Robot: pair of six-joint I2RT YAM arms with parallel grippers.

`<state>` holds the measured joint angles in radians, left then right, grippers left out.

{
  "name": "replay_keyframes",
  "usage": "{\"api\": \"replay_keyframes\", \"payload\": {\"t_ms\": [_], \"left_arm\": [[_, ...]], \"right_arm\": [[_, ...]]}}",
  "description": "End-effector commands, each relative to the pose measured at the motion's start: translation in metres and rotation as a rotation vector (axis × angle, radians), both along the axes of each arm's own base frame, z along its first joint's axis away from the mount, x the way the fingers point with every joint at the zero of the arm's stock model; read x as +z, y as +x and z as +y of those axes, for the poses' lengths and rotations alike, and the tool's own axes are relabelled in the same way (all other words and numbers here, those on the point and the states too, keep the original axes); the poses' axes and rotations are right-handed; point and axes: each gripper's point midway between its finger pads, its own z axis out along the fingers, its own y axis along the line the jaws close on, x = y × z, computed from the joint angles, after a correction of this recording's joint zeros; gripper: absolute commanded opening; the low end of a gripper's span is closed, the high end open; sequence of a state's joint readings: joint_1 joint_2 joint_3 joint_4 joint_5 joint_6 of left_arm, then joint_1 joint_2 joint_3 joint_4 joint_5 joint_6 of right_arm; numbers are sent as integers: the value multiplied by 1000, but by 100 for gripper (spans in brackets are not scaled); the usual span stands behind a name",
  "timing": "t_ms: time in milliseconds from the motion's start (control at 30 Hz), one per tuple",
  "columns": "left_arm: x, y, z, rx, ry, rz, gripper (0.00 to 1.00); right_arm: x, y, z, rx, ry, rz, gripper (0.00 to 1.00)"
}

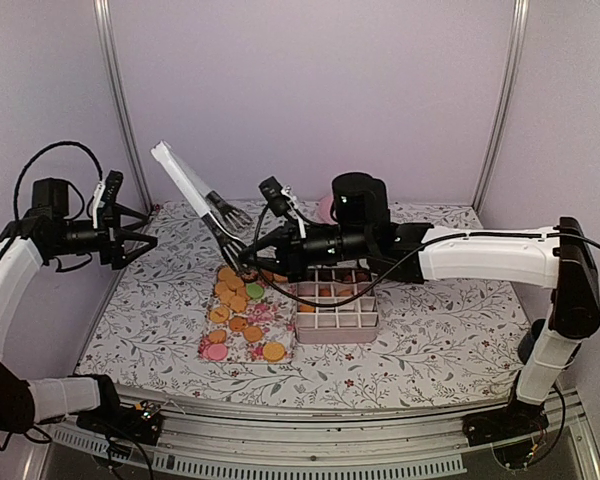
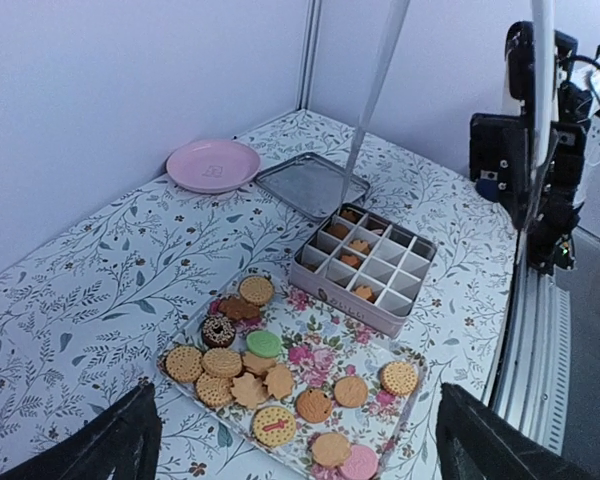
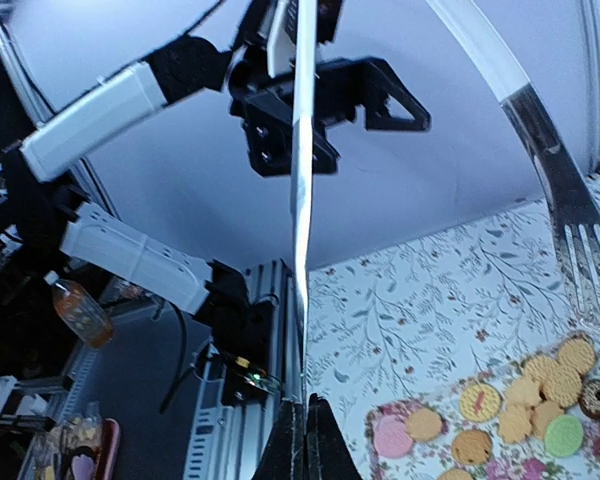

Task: Pack the cookies
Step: Pick up the clamp from the plate, then pass from the right arm to the left

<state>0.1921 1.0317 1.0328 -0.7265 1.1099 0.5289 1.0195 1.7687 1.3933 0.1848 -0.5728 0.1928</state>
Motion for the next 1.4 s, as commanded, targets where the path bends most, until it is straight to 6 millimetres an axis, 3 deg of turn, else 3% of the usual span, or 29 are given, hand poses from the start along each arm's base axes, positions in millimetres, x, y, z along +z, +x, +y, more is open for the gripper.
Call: {"api": "replay_keyframes", "payload": {"t_ms": [0,233,500,833,900,1100,1367], "left_arm": [[-6,-16,-23,-93,-50,42,96],[-2,-15,-49,-121,-31,3,90],[19,-7,-55,-112,-103,11,74],[36,-10,-66,-176,-191,52,32],[36,-12,-67,-188,-198,60,32],[28,-25,-69,-228,-180,53,44],[32,-11,-68,-199,-187,34,28]], "right_arm": [[78,-40,-5,270,336,50,0],[88,-51,-6,437,507,217,0],[82,-48,6,442,506,301,0],[71,-44,27,408,539,338,0],[70,-43,30,408,542,352,0],[69,-43,32,407,535,357,0],[68,-41,40,432,544,383,0]]}}
